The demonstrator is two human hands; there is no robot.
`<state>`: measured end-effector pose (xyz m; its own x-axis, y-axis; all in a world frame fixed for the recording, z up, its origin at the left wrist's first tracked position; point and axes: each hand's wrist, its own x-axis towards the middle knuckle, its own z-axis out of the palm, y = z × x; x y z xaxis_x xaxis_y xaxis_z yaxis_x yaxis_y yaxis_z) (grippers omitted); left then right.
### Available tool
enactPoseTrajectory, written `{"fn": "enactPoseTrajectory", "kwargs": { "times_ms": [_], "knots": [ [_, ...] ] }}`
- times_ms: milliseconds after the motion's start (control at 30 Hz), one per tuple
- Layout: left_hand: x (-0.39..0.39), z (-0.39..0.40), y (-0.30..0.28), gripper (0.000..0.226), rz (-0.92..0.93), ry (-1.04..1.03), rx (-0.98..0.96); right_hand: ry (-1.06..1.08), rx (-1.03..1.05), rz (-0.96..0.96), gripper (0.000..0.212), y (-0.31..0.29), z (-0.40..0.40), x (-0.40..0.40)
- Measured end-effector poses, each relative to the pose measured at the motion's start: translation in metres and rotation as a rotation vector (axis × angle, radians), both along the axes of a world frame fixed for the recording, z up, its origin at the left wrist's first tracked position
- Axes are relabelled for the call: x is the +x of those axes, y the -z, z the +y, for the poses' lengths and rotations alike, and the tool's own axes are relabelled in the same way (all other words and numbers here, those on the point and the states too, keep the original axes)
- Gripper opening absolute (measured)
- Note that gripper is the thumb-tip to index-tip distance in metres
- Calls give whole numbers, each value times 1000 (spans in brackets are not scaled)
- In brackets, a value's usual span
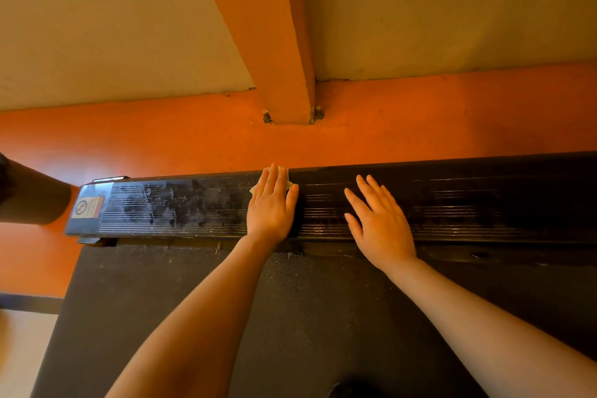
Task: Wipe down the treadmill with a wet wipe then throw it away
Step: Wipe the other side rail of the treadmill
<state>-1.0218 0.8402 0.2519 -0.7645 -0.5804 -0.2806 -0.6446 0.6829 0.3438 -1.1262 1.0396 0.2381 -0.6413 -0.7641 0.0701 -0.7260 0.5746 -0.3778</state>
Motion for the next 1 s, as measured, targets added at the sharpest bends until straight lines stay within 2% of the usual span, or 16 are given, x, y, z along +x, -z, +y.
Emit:
{"fn": "enactPoseTrajectory", "kwargs": {
  "times_ms": [300,533,1000],
  "knots": [
    [-48,9,-17,49,77,193,77,-18,1,4,46,0,2,-1],
    [-64,11,-19,50,44,293,130,-28,-5,-12,46,-1,2,-2],
    [-7,-35,-4,54,-39,91,10,-27,-7,-27,44,-4,2,-1]
  ]
}}
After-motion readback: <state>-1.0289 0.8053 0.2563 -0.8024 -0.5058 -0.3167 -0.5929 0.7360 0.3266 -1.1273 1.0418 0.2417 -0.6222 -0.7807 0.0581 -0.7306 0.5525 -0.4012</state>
